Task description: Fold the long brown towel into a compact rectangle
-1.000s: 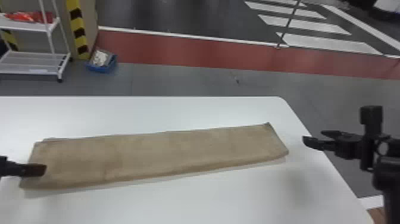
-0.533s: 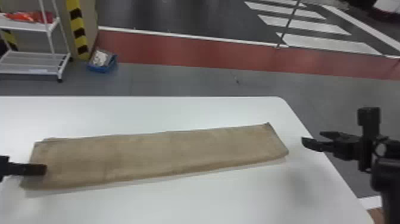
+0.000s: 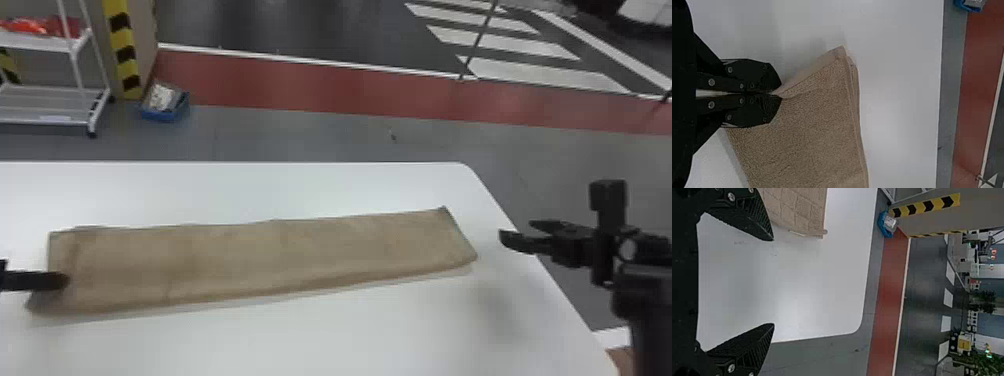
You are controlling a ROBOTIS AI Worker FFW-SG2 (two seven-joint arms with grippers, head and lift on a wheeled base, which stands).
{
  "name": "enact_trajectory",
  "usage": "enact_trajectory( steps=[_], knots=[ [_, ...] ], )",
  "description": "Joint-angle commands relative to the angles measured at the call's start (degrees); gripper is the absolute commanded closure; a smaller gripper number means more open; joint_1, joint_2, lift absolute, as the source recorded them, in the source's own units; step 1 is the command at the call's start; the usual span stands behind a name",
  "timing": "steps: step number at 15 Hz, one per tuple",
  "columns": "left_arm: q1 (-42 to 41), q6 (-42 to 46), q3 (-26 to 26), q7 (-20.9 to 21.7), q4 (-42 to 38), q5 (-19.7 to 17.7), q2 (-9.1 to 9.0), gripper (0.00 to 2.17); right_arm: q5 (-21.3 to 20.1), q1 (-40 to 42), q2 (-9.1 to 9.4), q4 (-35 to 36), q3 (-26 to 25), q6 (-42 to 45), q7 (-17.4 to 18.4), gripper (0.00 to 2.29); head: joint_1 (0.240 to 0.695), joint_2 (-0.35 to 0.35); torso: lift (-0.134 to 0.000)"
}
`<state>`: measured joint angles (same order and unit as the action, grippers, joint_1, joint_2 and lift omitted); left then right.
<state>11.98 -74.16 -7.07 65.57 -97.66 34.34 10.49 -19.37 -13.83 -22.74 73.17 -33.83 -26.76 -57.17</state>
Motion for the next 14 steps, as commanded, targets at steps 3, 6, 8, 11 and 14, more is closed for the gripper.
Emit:
enact_trajectory(
  steps=[3,6,8,11,14],
  knots=[
    [-1.7,-0.2,-2.7,7.0,-6.3,0.7,1.55,2.14,-0.1,-0.3,-0.02,-0.8,0.3,1.0,0.5,0.12,0.695,-0.271,-0.124],
    [-3.6,-1.7,-4.4,10.5,-12.0,0.6,2.61,2.14,-0.2,-0.8,0.07,-1.6,0.7,1.1,0.6,0.12,0.695,-0.267,-0.124],
    [-3.9,-7.2,-4.5,12.7,-16.9,0.1,2.61,2.14,-0.2,-0.8,0.33,-1.5,1.0,1.1,0.6,0.12,0.695,-0.260,-0.124],
    [-1.9,-14.6,-4.4,14.8,-22.0,0.6,4.54,2.14,0.0,-0.3,0.59,-1.0,0.9,1.0,0.5,0.12,0.695,-0.267,-0.124],
    [-2.1,-15.9,-2.5,15.2,-27.4,-0.7,4.45,2.14,0.0,-0.1,0.42,-1.0,0.6,1.0,0.5,0.12,0.695,-0.267,-0.124]
  ],
)
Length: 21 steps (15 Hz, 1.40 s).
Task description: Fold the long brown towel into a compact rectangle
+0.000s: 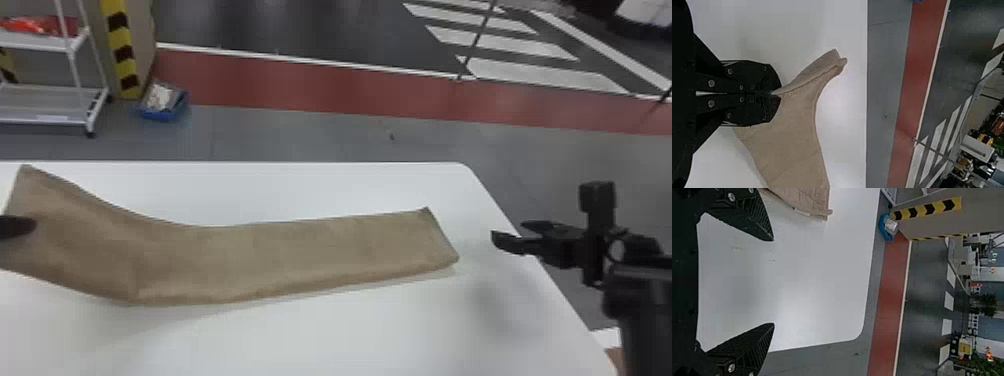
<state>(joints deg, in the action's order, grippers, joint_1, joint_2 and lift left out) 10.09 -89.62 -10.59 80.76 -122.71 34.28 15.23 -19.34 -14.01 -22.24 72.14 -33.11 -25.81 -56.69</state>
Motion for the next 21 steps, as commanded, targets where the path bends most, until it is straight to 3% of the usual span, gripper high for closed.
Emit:
enact_trajectory(
  steps=[1,7,13,15,18,21],
  knots=[
    [-0.2,-0.4,2.9,-0.2,-4.2,-0.6,-0.38,2.14,0.0,0.1,-0.09,0.4,-0.3,-0.3,-0.1,0.12,0.695,-0.272,-0.124],
    [3.1,-0.4,8.6,-1.1,-9.2,-1.1,-2.40,2.14,0.2,1.2,-0.35,2.4,-0.8,-1.9,-0.7,0.12,0.695,-0.337,-0.124],
    [6.1,-0.4,22.5,-8.3,-9.6,1.3,-11.54,2.14,0.8,3.1,-0.35,4.9,-1.3,-3.2,-1.1,0.12,0.695,-0.350,-0.124],
    [7.8,-0.4,27.2,-11.1,-9.0,1.6,-15.38,2.14,0.8,3.4,-0.44,4.9,-2.1,-3.0,-1.1,0.12,0.695,-0.350,-0.124],
    [9.5,-0.4,33.4,-15.3,-4.6,3.2,-15.38,2.14,1.1,4.2,-0.44,5.5,-2.3,-3.0,-1.2,0.12,0.679,-0.350,-0.124],
    [10.3,-0.4,37.0,-21.3,0.2,1.8,-15.38,2.14,1.2,4.3,-0.44,5.5,-2.7,-2.8,-1.2,0.12,0.686,-0.350,-0.124]
  ],
)
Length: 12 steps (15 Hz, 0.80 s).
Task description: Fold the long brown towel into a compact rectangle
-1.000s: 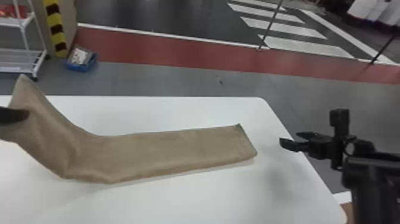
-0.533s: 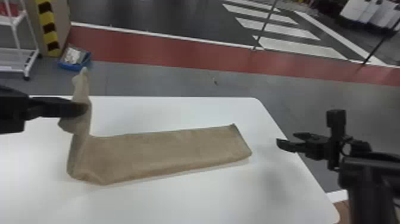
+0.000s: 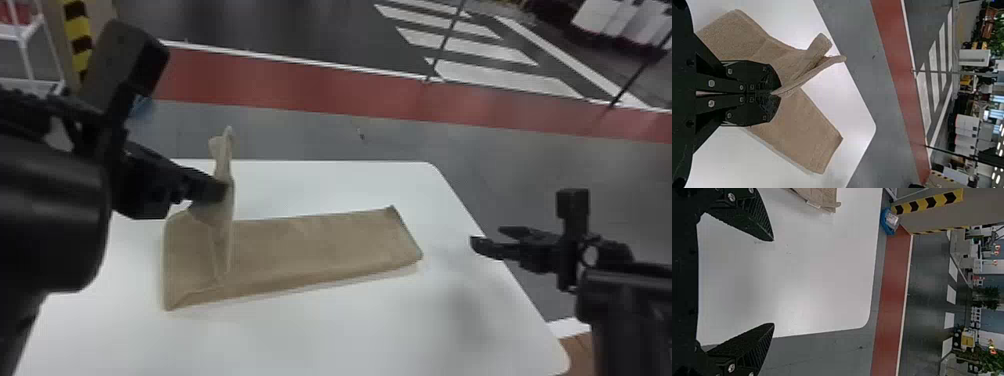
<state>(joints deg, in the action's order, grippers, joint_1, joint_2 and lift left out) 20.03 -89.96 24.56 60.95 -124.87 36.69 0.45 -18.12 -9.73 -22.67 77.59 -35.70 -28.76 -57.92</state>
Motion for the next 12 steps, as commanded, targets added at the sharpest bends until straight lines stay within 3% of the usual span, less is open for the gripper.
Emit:
enact_trajectory(
  steps=[1,10,11,12],
  knots=[
    [1.1,-0.1,2.4,-3.0,3.7,-1.3,-0.60,2.14,0.3,0.1,0.00,0.0,-0.1,0.3,0.0,0.12,0.690,-0.350,-0.124],
    [1.7,-0.1,7.4,-4.6,9.0,-3.5,-0.60,2.14,1.1,0.5,-0.35,-0.3,-0.9,1.2,0.0,0.12,0.695,-0.350,-0.124],
    [1.3,-0.1,9.2,-5.8,9.1,-4.1,-0.60,2.05,1.1,0.6,-0.27,-0.3,-0.8,1.2,0.0,0.12,0.695,-0.350,-0.124],
    [0.4,-0.1,10.4,-8.2,9.0,-5.1,-0.60,1.74,1.2,0.6,0.00,-0.3,-0.8,1.2,0.0,0.12,0.695,-0.350,-0.124]
  ],
)
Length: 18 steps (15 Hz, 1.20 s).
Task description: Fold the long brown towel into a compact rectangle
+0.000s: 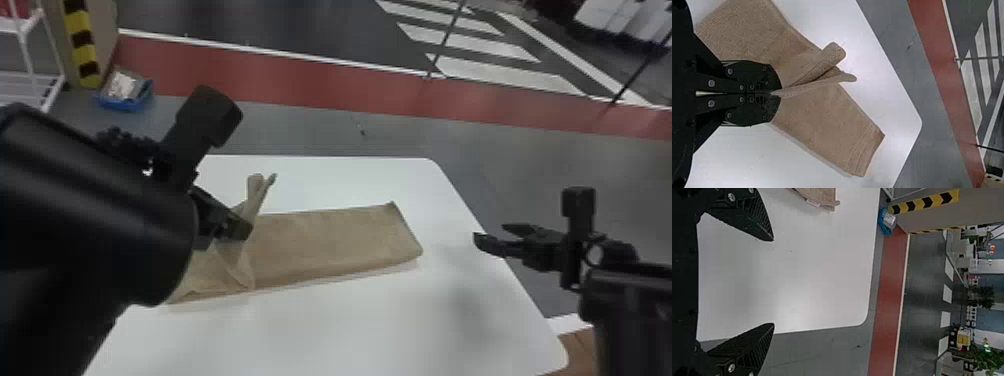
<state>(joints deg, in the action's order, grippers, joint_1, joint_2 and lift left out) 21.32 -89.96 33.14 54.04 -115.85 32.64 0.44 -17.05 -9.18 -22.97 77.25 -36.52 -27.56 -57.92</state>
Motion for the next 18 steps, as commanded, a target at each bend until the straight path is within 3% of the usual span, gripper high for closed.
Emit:
enact_trajectory(
  steps=[1,2,8,11,15,17,18],
  knots=[
    [-1.9,-0.1,3.2,-3.3,0.0,-1.5,-0.59,0.84,0.1,0.0,0.38,0.1,0.1,0.0,0.0,0.12,0.695,-0.350,-0.124],
    [-3.2,-0.1,3.6,-4.6,-0.2,-1.6,-0.59,0.01,0.1,0.2,0.55,0.3,0.0,-0.2,0.0,0.12,0.695,-0.350,-0.124],
    [-4.4,-0.1,3.5,-12.1,-1.9,-6.8,-0.59,0.03,0.4,0.7,0.55,0.4,0.0,-0.5,0.0,0.12,0.695,-0.350,-0.124],
    [-4.9,-0.1,2.5,-12.6,-3.2,-6.9,-0.59,0.03,1.0,1.6,1.17,2.5,0.3,-1.4,-0.6,0.12,0.695,-0.350,-0.124],
    [-10.9,-0.1,-8.1,-12.8,-8.1,-7.2,-0.59,0.04,2.2,5.4,4.16,12.3,3.0,-2.1,-1.1,0.13,0.695,-0.350,-0.124],
    [-12.4,-0.1,-16.1,-13.0,-9.9,-9.7,-0.59,0.04,1.7,8.2,6.18,20.0,5.6,-3.0,-1.1,0.13,0.695,-0.350,-0.124],
    [-12.7,-0.1,-19.9,-13.0,-10.5,-11.1,-0.59,0.04,2.2,9.5,7.50,24.4,6.8,-7.7,-1.1,0.13,0.695,-0.350,-0.124]
  ],
)
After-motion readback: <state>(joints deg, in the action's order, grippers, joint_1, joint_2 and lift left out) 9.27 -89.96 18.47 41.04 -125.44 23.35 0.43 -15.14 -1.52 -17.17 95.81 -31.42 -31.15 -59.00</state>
